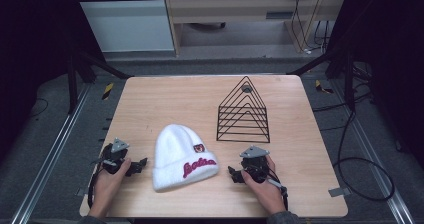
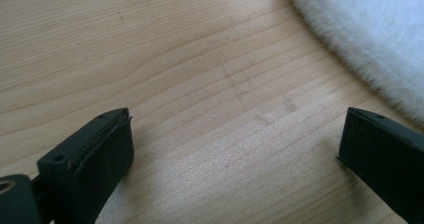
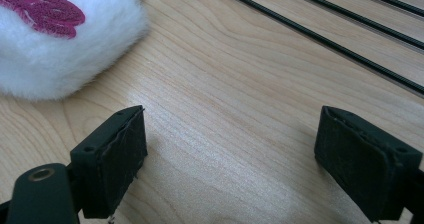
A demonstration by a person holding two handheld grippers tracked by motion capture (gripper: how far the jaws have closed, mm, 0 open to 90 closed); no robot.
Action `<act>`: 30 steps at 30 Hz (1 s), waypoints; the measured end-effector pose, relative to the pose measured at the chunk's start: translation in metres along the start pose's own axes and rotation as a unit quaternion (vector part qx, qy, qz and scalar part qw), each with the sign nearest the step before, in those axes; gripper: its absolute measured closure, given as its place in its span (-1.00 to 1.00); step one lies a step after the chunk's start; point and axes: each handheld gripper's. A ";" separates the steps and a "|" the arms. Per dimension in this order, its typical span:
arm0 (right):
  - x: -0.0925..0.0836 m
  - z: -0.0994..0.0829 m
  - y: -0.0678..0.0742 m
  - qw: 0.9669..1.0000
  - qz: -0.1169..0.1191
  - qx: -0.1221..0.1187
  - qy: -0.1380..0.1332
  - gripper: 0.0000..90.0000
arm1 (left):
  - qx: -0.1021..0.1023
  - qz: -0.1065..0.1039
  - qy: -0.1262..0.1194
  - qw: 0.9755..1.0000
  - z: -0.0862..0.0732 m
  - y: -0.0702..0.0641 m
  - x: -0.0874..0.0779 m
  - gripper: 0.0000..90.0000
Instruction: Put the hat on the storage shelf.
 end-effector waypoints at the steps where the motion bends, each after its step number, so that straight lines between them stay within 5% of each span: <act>1: 0.000 0.000 0.000 1.000 0.000 0.000 0.000 -0.70 | 0.000 0.000 0.000 1.000 0.000 0.000 0.000 -1.00; 7: 0.000 0.000 0.000 1.000 -0.001 0.002 0.000 -0.70 | -0.003 -0.002 0.001 1.000 0.002 0.000 0.002 -1.00; 9: 0.000 0.000 0.000 1.000 0.000 0.002 0.000 -0.70 | 0.002 -0.006 0.022 1.000 0.009 0.002 0.002 -0.99; 11: 0.000 0.000 0.000 1.000 -0.001 0.000 0.000 -0.70 | -0.001 -0.005 0.016 1.000 0.014 0.003 0.001 -0.81; 17: 0.000 0.000 0.000 1.000 -0.001 0.000 0.000 -0.70 | -0.003 -0.024 0.013 1.000 0.030 0.007 -0.003 -0.82; 25: 0.000 0.000 0.000 1.000 0.000 0.001 0.000 -0.70 | 0.059 -0.030 0.022 0.998 0.094 -0.010 -0.014 -0.82; 30: 0.000 0.000 0.000 1.000 0.001 0.001 0.000 -0.71 | 0.066 -0.033 0.030 0.997 0.115 -0.014 0.000 -0.75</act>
Point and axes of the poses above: each handheld gripper's, and its own axes: x roughly forward along the jaws, z roughly out of its top, y roughly to its left, and after that the axes turned 7 degrees about -z, right-handed
